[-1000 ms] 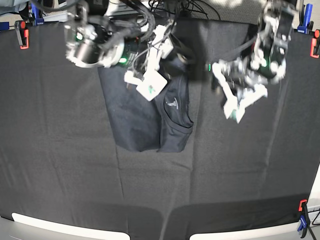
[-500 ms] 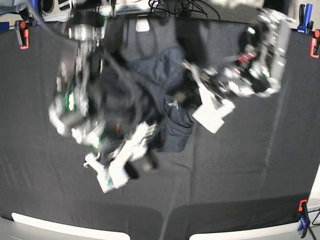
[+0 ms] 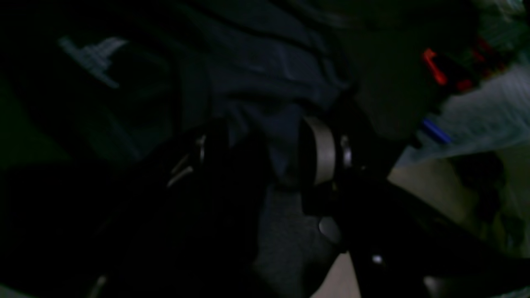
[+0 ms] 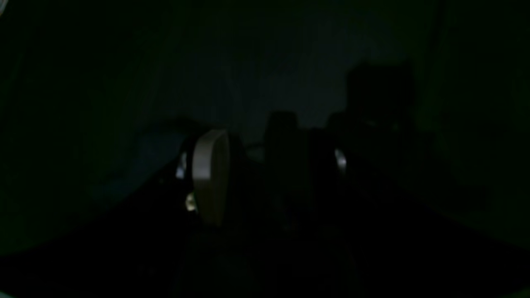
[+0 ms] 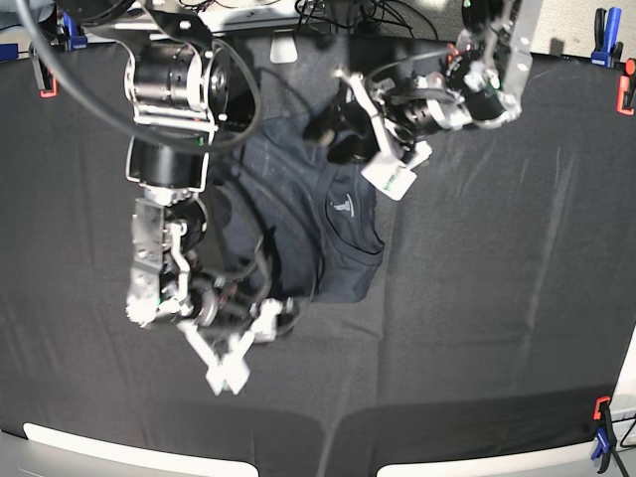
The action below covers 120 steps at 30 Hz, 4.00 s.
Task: Layout the t-shirt on the table in an organized manner, then fold the t-shirt properly
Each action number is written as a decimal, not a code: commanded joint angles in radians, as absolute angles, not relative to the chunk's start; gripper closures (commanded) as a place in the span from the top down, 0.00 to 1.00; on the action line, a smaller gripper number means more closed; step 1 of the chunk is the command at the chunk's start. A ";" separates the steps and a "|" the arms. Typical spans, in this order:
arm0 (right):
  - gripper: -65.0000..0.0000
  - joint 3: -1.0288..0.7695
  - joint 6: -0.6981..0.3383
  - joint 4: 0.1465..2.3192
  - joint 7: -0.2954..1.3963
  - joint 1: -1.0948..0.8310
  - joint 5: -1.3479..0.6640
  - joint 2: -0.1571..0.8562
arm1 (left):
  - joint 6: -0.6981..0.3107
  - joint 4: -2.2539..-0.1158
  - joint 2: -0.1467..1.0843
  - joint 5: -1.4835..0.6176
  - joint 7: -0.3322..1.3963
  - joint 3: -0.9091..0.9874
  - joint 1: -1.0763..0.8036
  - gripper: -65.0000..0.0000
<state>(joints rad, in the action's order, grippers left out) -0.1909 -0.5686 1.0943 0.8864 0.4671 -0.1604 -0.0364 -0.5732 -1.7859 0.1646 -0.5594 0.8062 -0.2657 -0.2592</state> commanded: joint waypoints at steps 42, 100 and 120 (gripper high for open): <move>0.47 -0.235 -0.674 1.342 1.133 0.254 -0.427 0.161 | -0.223 -1.438 0.278 -0.097 0.708 -0.380 0.104 0.40; 0.47 -0.447 -0.698 2.170 1.129 -0.377 -0.636 0.230 | -0.073 -2.158 0.383 -0.351 0.755 0.034 -0.373 0.40; 0.47 -0.453 -0.698 2.356 1.130 -1.034 -0.606 0.230 | -0.136 -2.259 0.386 -0.278 0.785 0.164 -0.997 0.40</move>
